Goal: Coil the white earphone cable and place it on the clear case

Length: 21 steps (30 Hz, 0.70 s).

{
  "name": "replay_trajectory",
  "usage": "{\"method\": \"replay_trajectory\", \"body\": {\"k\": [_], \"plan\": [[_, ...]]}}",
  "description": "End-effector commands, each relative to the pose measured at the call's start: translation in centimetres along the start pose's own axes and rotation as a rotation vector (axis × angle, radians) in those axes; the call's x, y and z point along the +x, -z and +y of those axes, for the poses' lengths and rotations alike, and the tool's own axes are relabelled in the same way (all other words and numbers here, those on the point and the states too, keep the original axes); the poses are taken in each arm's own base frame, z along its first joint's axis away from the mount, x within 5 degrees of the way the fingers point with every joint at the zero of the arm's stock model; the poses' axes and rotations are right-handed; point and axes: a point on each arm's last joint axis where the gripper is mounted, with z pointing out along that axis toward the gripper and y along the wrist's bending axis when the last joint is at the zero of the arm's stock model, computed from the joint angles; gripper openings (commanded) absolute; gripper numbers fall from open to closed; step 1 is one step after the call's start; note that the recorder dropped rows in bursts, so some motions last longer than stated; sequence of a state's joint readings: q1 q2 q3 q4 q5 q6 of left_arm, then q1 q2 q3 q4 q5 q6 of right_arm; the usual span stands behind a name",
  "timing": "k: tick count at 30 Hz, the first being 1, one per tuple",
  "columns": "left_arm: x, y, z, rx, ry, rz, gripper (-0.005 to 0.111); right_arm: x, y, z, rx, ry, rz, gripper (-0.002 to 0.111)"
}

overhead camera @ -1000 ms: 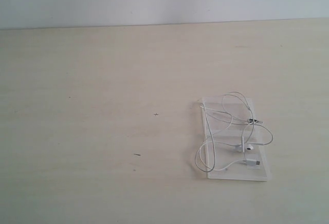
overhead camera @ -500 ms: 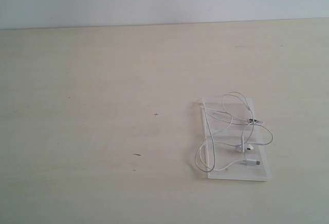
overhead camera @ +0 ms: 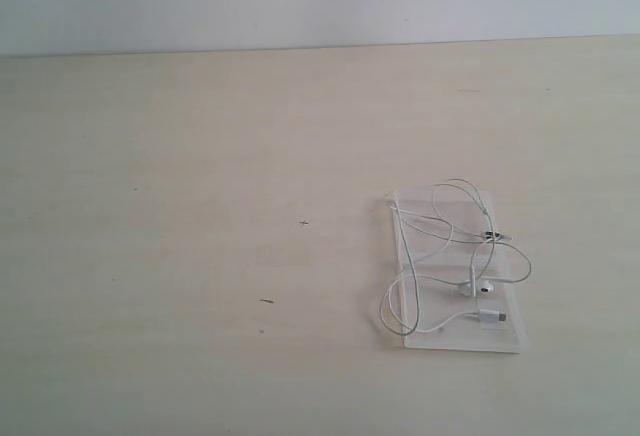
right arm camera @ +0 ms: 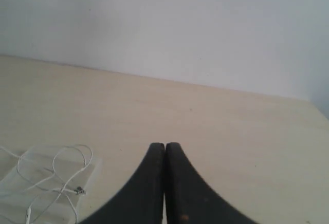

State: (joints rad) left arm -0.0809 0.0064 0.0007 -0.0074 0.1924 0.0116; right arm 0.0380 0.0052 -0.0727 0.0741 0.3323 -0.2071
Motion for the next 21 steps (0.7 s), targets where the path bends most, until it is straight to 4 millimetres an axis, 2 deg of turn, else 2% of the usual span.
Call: {"method": "replay_trajectory", "body": {"k": [1, 5, 21], "plan": [[0.0, 0.1, 0.0, 0.002, 0.009, -0.006, 0.0, 1.4, -0.4, 0.1, 0.003, -0.031, 0.03, 0.0], [0.0, 0.1, 0.0, 0.002, 0.009, -0.006, 0.0, 2.5, -0.6, 0.4, -0.013, -0.082, 0.085, 0.0], [0.0, 0.1, 0.0, 0.002, 0.007, -0.006, 0.0, 2.4, -0.6, 0.4, -0.015, -0.091, 0.082, 0.0]]}}
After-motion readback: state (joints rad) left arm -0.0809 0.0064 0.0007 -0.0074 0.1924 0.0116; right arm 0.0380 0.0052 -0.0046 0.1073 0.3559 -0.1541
